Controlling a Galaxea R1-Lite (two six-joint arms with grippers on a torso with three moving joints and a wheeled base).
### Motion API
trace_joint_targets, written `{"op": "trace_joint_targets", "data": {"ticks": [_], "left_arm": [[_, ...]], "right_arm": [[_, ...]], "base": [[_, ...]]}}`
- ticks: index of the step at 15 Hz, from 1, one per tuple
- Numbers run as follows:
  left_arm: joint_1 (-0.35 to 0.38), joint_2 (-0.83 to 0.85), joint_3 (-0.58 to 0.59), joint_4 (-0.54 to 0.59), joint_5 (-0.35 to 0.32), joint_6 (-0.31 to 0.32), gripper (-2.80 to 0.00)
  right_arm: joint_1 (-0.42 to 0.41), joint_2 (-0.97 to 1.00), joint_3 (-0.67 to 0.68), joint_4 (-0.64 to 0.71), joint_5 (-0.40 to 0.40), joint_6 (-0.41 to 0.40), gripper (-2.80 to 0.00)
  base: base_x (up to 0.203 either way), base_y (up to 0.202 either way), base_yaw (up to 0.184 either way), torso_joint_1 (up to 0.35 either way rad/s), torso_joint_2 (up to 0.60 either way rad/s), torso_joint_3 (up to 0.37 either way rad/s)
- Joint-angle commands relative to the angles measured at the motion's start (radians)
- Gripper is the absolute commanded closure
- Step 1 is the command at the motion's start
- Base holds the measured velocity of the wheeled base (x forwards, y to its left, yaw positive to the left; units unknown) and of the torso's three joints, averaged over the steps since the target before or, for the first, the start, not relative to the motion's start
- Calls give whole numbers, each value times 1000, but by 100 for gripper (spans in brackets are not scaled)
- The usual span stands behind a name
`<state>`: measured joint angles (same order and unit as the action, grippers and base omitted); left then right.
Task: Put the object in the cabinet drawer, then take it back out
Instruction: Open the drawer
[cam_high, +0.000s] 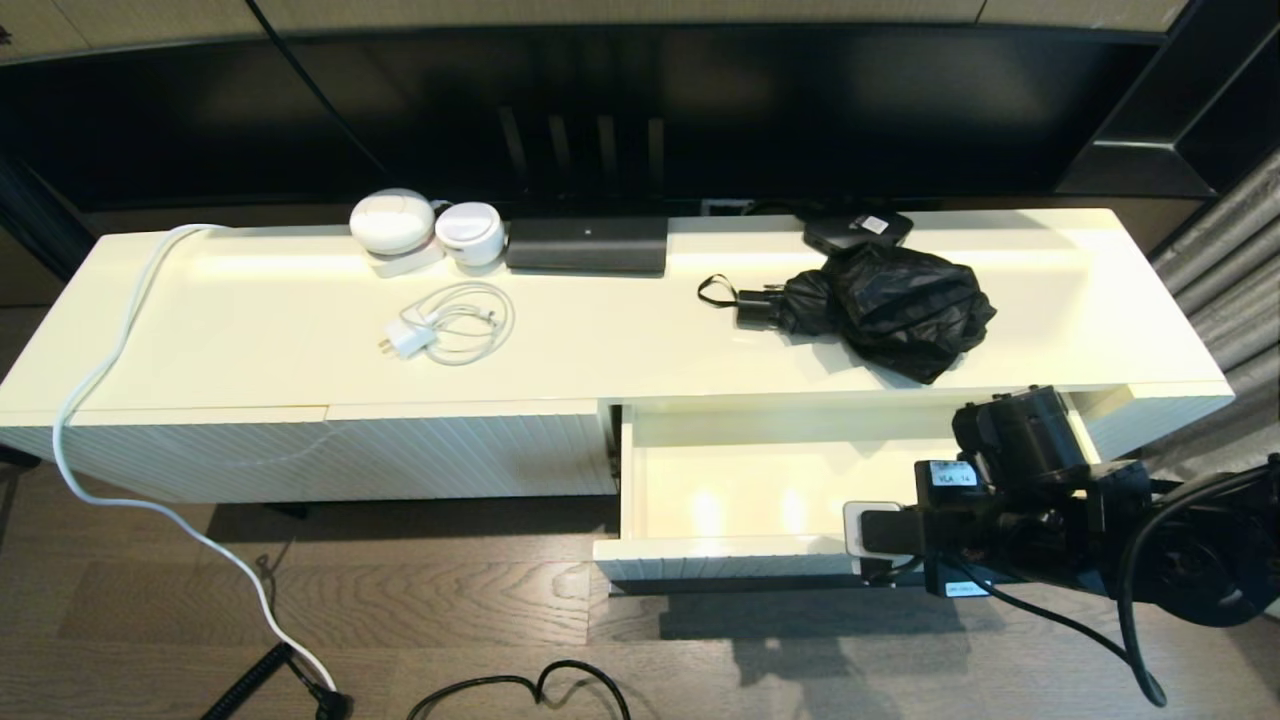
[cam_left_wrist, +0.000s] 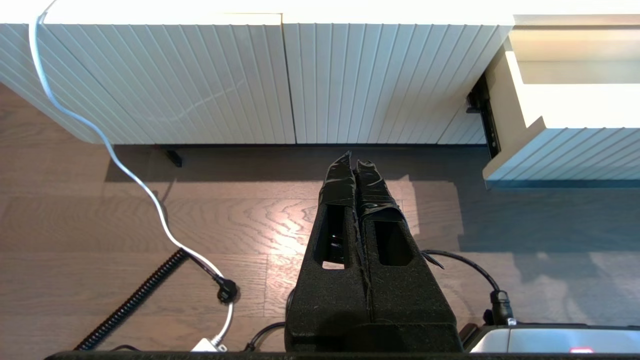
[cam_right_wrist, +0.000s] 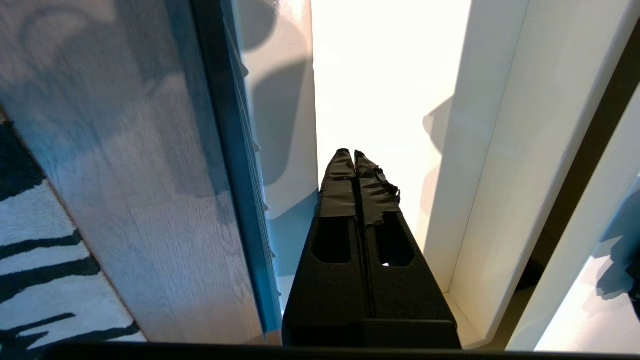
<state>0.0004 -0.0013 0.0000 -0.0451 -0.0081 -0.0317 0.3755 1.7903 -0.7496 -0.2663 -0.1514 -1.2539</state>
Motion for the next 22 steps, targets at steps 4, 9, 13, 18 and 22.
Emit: {"op": "trace_joint_targets", "data": {"ticks": [4,9,13,18,22], "left_arm": [[0,1,0,-1,0,-1,0],[0,1,0,-1,0,-1,0],[0,1,0,-1,0,-1,0],[0,1,0,-1,0,-1,0],[0,1,0,-1,0,-1,0]], "right_arm": [[9,-42,46,-2,1,-7,0],[16,-82,73,19,1,-7,0],[19,-180,30,35,-2,-8,0],[43,-360,-46,227,-14,-8,0],[94,-471,-130,237,-92,-12,0]], "base": [[0,0,0,0,0,0],[0,0,0,0,0,0],[0,0,0,0,0,0],[0,0,0,0,0,0],[0,0,0,0,0,0]]}}
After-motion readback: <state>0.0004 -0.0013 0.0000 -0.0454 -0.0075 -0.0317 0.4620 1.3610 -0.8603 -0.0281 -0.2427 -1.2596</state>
